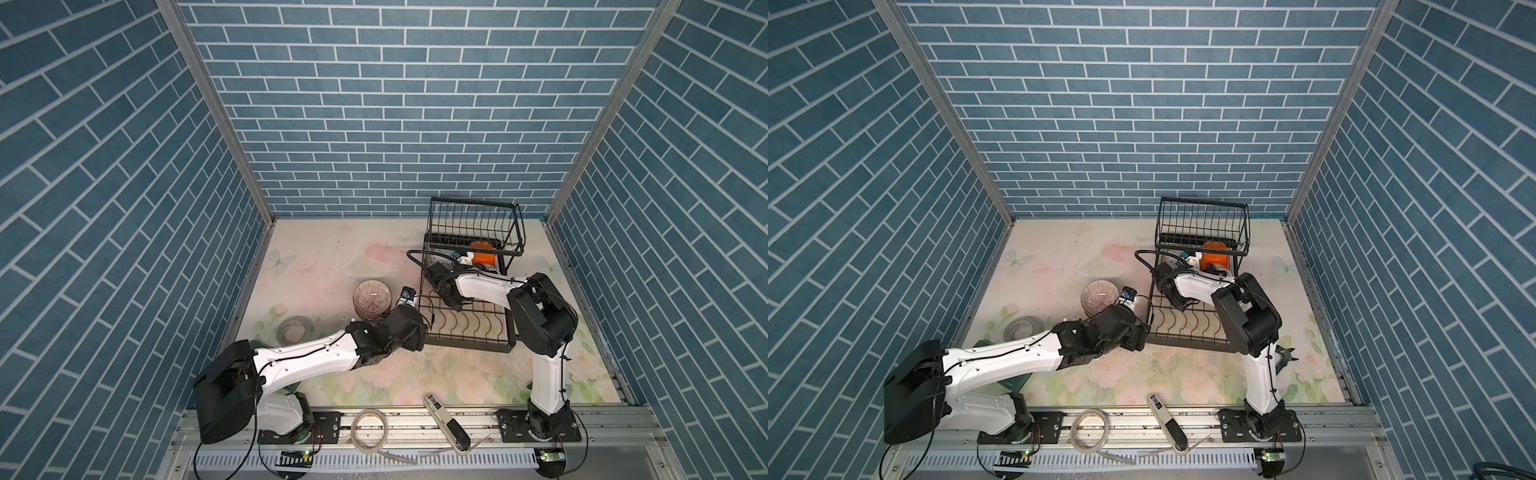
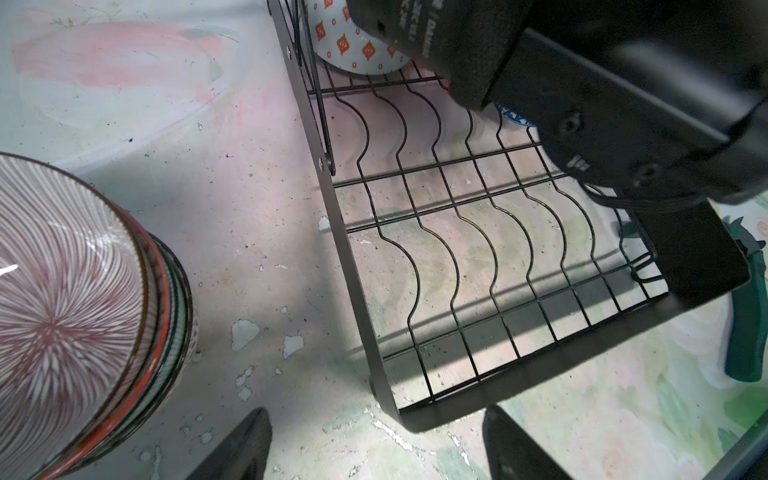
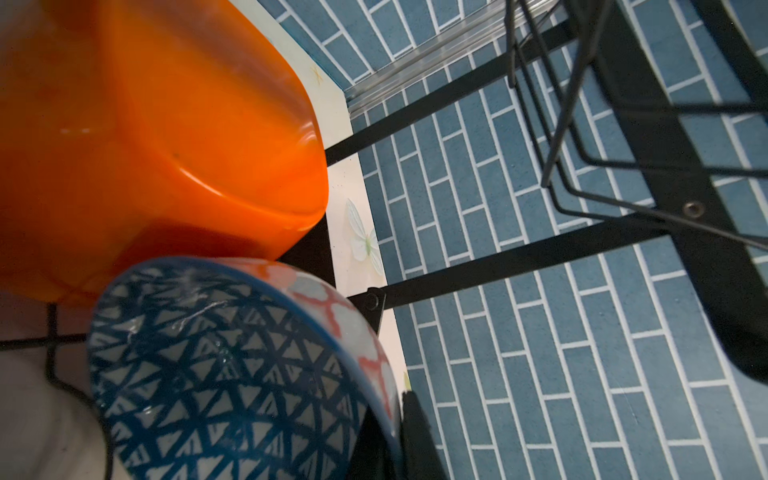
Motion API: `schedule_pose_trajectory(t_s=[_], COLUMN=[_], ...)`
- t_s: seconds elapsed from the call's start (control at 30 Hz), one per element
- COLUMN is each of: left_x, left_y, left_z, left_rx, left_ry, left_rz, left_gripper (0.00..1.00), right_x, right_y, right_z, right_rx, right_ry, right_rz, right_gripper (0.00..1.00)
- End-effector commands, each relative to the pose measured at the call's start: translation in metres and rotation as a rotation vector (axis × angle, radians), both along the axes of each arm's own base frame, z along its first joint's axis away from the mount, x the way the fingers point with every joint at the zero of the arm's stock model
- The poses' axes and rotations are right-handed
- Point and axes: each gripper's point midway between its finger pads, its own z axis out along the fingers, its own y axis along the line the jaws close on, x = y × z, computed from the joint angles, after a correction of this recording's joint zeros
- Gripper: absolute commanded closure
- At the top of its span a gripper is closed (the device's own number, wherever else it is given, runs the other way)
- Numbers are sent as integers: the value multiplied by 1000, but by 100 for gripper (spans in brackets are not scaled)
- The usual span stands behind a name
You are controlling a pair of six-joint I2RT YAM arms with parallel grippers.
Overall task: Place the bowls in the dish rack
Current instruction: 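Lower the blue-triangle bowl into the rack beside the orange bowl with the right gripper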
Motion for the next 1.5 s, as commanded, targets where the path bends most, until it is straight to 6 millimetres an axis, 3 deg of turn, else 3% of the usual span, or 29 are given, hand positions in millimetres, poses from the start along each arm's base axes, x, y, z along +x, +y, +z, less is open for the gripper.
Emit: schedule_pose_trajectory(t_s=[0.0,0.5,0.83,1.1,1.3,1.47], left_x=[-1,1,2,2,1,1], left_y=[3,0,1,4,8,11], left_z=[-2,-3,-1,-2,-2,-2], left_rx=[15,28,38,40,40,40], left_ry=[-10,-9,-19,-22,-26,-31], left_rz=[1,-4,-6,1,10,19], left_gripper=[18,18,18,18,18,18], right_x=[1,2,2,1,-1,-3], right_y=[11,17,19,18,20,24], right_z=[-9,-7,-7,-7,-9,-13], right_rx=[66,111,133,148,191,268], right_ry=[-4,-3,5,9,27,44], right_rz=[-2,4,3,1,3,19], right_gripper=[100,96,79,58,27,10])
